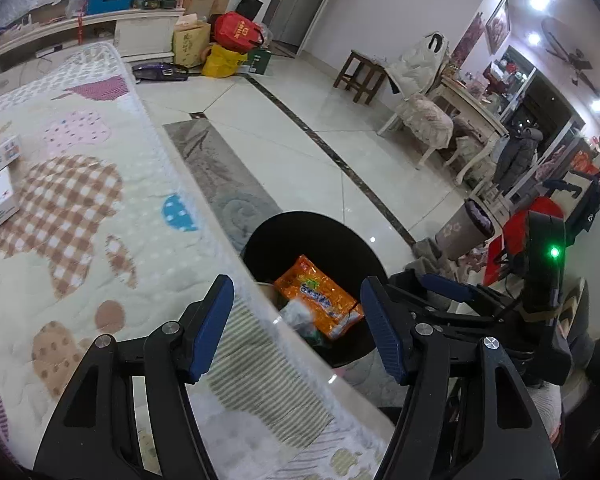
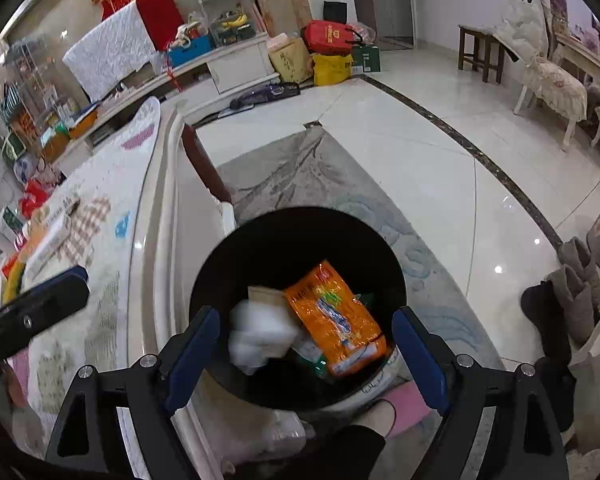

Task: Collect trash
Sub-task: 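Carry the tissue and orange wrapper over the black bin and open both tools, then move both open tools back over the quilt toward the remaining trash, then grasp the white medicine box with the left tool while the right tool grasps the yellow sponge, then carry the medicine box and sponge over the bin and open both tools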

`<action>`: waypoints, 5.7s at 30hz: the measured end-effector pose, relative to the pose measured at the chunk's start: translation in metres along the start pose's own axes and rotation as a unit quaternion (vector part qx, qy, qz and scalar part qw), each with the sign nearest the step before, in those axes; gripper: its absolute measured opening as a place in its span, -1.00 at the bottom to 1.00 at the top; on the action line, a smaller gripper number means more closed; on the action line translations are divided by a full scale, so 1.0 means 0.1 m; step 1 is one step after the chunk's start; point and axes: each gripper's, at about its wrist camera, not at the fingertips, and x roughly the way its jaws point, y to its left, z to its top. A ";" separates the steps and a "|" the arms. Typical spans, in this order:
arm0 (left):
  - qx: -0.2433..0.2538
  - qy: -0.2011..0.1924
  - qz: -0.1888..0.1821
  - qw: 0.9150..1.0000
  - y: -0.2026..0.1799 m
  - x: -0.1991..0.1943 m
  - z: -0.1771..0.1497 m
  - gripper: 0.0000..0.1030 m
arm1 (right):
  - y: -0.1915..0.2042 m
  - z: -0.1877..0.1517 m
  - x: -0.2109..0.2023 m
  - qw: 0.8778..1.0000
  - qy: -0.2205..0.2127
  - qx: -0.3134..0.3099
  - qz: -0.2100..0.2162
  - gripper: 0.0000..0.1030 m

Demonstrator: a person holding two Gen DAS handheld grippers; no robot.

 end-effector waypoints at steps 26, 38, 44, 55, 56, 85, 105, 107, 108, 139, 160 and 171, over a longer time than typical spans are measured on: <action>0.000 -0.074 0.155 0.985 0.71 -1.00 -0.42 0.26 | 1.34 -0.07 -0.32 0.992 -0.030 -0.090 0.083 0.68; -0.085 -0.093 0.181 0.975 1.76 -1.80 -0.79 0.27 | 2.29 -0.17 -0.13 0.978 -0.005 -0.151 0.144 0.68; -0.115 -0.100 0.224 0.963 2.42 -2.24 -0.92 0.27 | 2.72 -0.23 -0.02 0.970 0.011 -0.182 0.163 0.67; -0.049 -0.082 0.323 0.942 3.21 -2.38 -0.93 0.28 | 3.24 -0.31 0.18 0.960 0.038 -0.207 0.186 0.67; -0.047 -0.078 0.325 0.941 3.25 -2.35 -0.91 0.28 | 3.26 -0.32 0.19 0.959 0.041 -0.207 0.187 0.67; -0.194 -0.067 0.269 0.941 3.41 -2.74 -1.25 -0.11 | 5.11 -0.16 0.79 0.938 0.061 -0.266 0.215 0.68; -0.209 -0.055 0.263 0.940 3.37 -2.50 -1.34 -0.15 | 4.31 -0.37 0.32 0.933 0.051 -0.286 0.212 0.16; -0.207 -0.060 0.257 0.942 3.28 -2.51 -1.35 -0.15 | 4.16 -0.43 0.24 0.934 0.047 -0.285 0.210 0.16; -0.205 -0.063 0.255 0.943 3.23 -2.51 -1.35 -0.15 | 4.13 -0.45 0.22 0.934 0.045 -0.284 0.210 0.16; -0.035 -0.043 0.139 0.989 1.03 -1.22 -0.55 -0.15 | 1.70 -0.22 -0.29 0.984 -0.012 -0.126 0.129 0.17; 0.006 0.005 0.052 0.999 0.20 -0.33 -0.22 -0.15 | 0.48 -0.08 -0.11 0.998 -0.012 -0.031 0.059 0.17; 0.007 0.010 0.024 1.000 0.01 -0.02 -0.02 -0.14 | 0.18 0.04 0.01 0.999 -0.009 -0.004 0.044 0.21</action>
